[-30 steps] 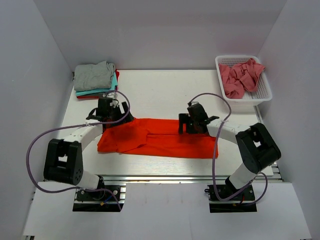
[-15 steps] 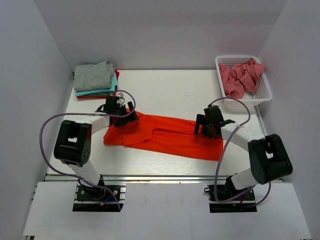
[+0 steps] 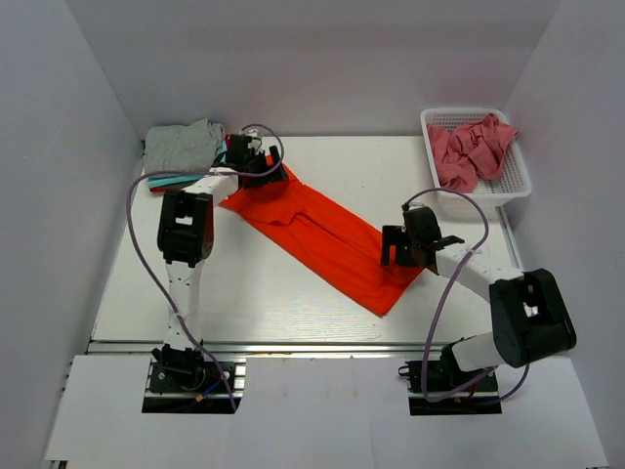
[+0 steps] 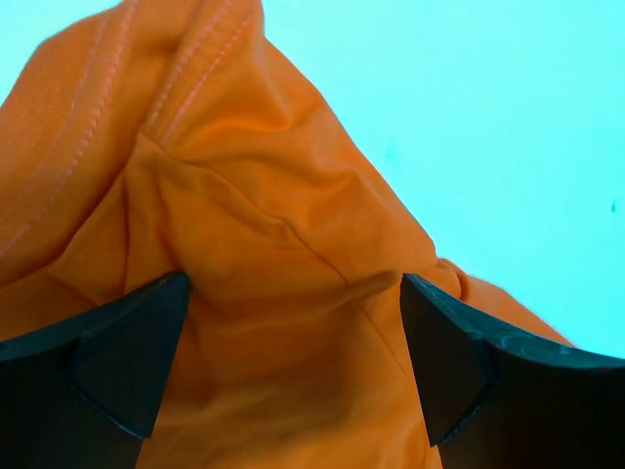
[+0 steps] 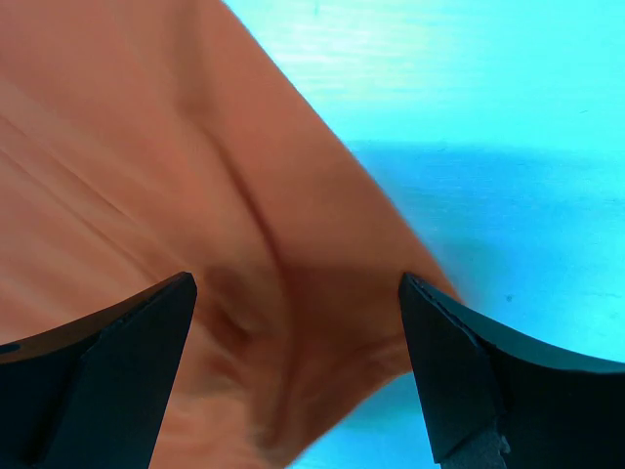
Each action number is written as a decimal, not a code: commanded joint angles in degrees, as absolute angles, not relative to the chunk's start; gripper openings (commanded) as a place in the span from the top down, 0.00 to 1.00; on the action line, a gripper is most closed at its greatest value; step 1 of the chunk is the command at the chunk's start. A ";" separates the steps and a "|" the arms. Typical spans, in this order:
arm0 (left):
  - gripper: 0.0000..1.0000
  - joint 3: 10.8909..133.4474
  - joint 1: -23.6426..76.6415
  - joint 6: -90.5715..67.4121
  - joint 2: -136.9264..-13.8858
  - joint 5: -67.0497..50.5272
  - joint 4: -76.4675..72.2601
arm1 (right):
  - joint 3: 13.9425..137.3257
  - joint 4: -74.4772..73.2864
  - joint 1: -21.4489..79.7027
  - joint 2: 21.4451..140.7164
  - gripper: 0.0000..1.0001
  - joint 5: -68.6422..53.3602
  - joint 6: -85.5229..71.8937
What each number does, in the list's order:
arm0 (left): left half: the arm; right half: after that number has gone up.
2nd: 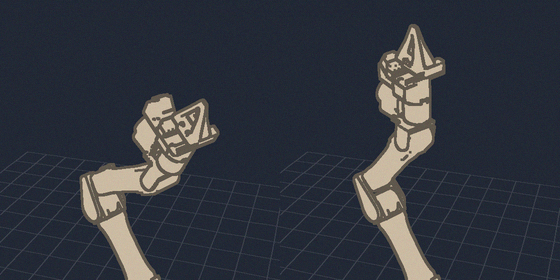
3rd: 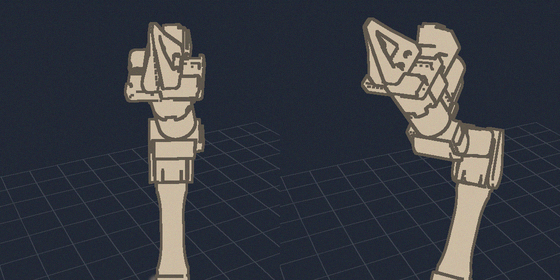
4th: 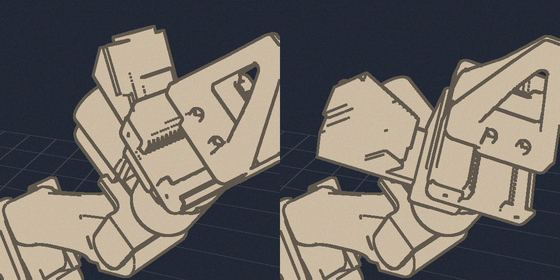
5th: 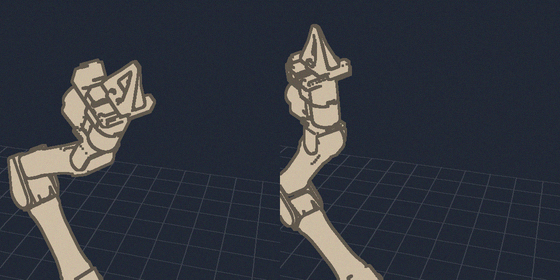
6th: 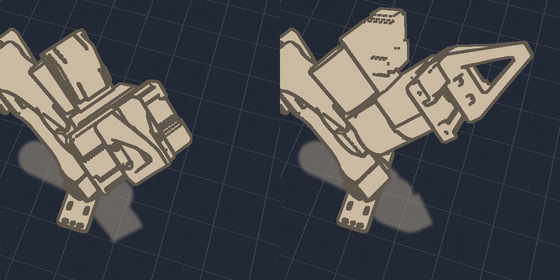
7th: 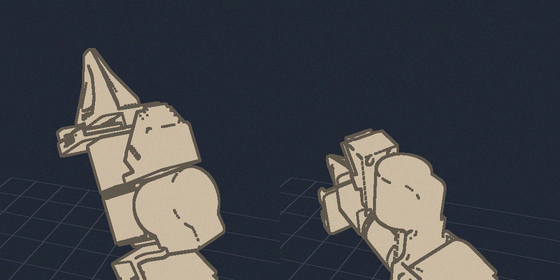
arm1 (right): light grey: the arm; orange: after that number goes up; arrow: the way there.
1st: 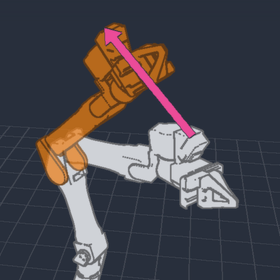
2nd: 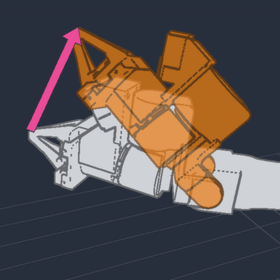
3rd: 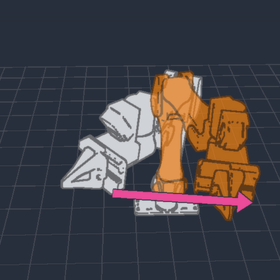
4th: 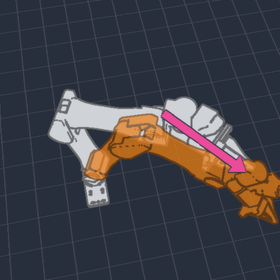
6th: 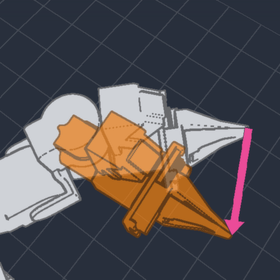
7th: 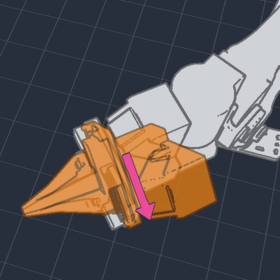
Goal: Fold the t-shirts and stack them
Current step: Rotate the tshirt 90 degrees, then grab the bottom of the folded rectangular tshirt with both arms, then fold the folded rectangular tshirt in 1/3 of the way, then grab one side of the 2/3 rectangular tshirt with both arms, then fold the long partially folded tshirt into a neat square
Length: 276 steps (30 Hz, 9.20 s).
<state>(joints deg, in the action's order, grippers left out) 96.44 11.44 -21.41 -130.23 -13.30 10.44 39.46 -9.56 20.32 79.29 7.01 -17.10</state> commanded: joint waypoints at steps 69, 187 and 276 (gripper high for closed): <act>0.00 42.37 31.46 -27.95 -72.16 -11.23 32.42 | 35.77 -10.99 48.25 77.61 0.25 -7.04 -28.30; 0.00 49.75 19.86 -17.93 -90.00 -30.76 -17.04 | 83.67 0.95 29.44 118.02 0.10 -18.99 -14.15; 1.00 47.63 21.27 -23.37 -58.28 -35.95 26.72 | 57.74 -31.20 26.72 65.57 1.00 -27.50 -14.15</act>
<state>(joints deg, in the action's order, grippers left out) 44.31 21.23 -22.39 -61.19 -33.52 18.96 53.49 -25.41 26.76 67.44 -23.66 -16.78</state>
